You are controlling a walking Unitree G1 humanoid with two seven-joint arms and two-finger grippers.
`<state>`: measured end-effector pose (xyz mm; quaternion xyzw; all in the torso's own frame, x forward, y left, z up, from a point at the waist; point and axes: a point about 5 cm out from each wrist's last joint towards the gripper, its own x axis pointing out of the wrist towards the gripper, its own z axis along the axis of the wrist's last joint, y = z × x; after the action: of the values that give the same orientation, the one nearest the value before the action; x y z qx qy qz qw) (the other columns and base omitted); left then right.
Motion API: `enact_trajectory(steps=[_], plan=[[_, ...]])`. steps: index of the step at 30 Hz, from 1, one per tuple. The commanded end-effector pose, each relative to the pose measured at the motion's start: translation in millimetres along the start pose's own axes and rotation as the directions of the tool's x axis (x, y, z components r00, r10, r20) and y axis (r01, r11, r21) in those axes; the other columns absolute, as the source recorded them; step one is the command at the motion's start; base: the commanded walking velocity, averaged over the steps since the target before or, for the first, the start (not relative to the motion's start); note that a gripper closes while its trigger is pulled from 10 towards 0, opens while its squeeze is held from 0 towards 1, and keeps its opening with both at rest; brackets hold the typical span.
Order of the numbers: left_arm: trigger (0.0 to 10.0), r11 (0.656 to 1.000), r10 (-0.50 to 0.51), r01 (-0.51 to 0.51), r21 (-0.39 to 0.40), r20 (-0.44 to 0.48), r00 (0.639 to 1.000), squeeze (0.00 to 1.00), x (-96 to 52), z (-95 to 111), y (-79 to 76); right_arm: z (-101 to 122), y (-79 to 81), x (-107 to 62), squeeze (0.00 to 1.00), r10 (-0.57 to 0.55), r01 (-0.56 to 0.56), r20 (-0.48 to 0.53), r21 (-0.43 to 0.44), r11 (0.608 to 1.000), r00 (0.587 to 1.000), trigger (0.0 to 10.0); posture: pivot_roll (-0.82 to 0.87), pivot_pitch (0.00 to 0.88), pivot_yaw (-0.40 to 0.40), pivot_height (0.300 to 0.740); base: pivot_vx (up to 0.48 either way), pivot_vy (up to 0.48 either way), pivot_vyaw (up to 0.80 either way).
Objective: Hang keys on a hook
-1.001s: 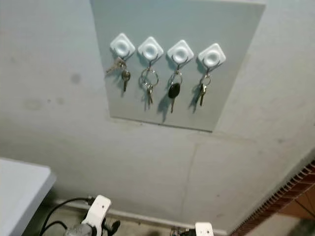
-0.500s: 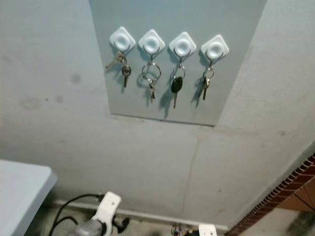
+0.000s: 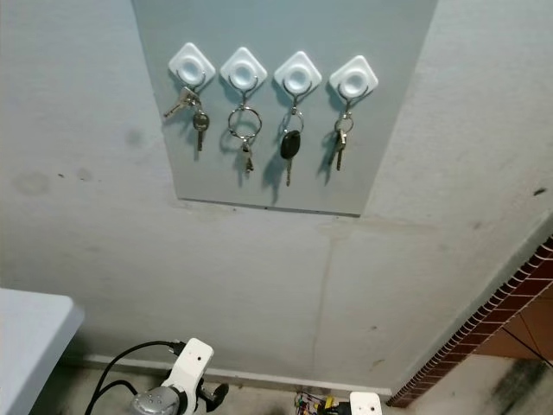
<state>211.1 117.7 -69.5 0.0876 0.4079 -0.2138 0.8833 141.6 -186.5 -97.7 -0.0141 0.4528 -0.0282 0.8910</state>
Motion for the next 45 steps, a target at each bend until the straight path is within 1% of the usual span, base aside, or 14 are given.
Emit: enact_trajectory(steps=[1,12,17,24,26,36,45], plan=[[10.0,1.0,-0.012,0.012,0.015,0.022,1.0,0.0,1.7,7.3,-2.5,-5.6,-0.7,-1.3,0.0,0.0,0.0,-0.024,0.009,1.0,1.0,10.0,-0.07,0.0,0.021,0.692,0.0,-0.48,0.0],[10.0,1.0,-0.012,0.011,0.012,0.02,1.0,0.0,2.0,7.3,-3.1,-5.4,-0.7,-1.2,0.0,0.002,-0.001,-0.024,0.008,1.0,1.0,10.0,-0.07,0.0,0.019,0.692,0.0,-0.48,0.0],[10.0,1.0,-0.007,0.006,0.011,0.009,1.0,0.0,1.3,3.6,-3.0,-5.6,-0.5,-1.3,0.0,0.004,-0.004,-0.025,0.004,1.0,1.0,10.0,-0.07,0.0,0.017,0.692,0.0,-0.304,0.0],[10.0,1.0,0.007,-0.007,-0.018,0.0,1.0,0.0,0.0,-0.7,0.0,-5.8,0.2,-1.4,0.0,0.007,-0.007,-0.024,0.004,1.0,1.0,10.0,-0.06,0.0,0.019,0.692,0.0,0.0,0.0],[10.0,1.0,0.008,-0.008,-0.014,-0.003,1.0,0.0,-0.3,-1.7,0.1,-6.0,0.4,-1.4,0.0,0.008,-0.008,-0.024,0.004,1.0,1.0,10.0,-0.06,0.0,0.019,0.692,0.0,0.0,0.0],[10.0,1.0,0.013,-0.013,-0.019,-0.025,1.0,0.0,-1.0,-7.9,-2.0,-6.2,1.4,-1.4,0.0,0.014,-0.015,-0.025,-0.009,1.0,1.0,10.0,-0.06,0.0,0.015,0.692,0.0,0.0,0.0],[10.0,1.0,0.01,-0.011,-0.018,-0.035,0.999,0.0,0.5,-7.3,-6.6,-7.2,2.5,-1.7,0.0,0.018,-0.019,-0.029,-0.018,1.0,0.999,10.0,-0.06,0.0,0.015,0.692,0.0,0.0,0.0]])
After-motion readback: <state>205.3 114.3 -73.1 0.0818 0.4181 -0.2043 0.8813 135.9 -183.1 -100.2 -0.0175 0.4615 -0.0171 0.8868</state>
